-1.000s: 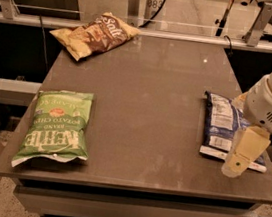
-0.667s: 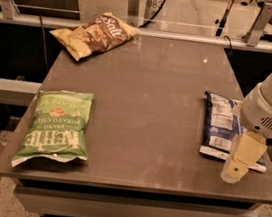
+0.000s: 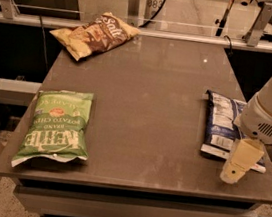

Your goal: Move blue chip bag near green jalapeno chip bag

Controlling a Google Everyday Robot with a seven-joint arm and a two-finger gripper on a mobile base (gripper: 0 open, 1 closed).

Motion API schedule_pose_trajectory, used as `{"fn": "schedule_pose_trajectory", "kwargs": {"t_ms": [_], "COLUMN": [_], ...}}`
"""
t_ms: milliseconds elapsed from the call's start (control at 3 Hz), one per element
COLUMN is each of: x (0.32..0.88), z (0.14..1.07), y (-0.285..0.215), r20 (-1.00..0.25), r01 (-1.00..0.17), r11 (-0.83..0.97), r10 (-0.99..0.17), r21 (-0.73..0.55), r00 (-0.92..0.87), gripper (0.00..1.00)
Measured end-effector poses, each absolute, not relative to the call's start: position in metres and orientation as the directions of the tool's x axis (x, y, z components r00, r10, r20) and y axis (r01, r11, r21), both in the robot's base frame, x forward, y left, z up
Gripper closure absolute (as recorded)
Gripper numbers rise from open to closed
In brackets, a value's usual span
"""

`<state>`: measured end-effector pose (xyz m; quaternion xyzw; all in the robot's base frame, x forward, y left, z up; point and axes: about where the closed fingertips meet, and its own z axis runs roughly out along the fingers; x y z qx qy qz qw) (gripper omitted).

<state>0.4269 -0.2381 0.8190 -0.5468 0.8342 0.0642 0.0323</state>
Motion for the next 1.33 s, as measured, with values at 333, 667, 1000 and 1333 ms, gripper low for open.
{"fn": "schedule_pose_trajectory", "kwargs": {"t_ms": [333,667,1000,1333], "x": [0.4321,0.4342,0.4343,0.4343], "z": [0.8182,0.8188,0.8221,0.8229], "y": [-0.2415,-0.2417,-0.2416,-0.2415], "r20": [-0.109,-0.107,-0.107,-0.107], "r01": [-0.916,-0.916,-0.916,-0.917], "r11": [0.398,0.397,0.396,0.396], "r10": [-0.909,-0.91,-0.91,-0.91], "r21": [0.06,0.055,0.054,0.054], "r00": [-0.402,-0.4,-0.4,-0.4], "gripper": [0.41,0.64,0.87,1.0]}}
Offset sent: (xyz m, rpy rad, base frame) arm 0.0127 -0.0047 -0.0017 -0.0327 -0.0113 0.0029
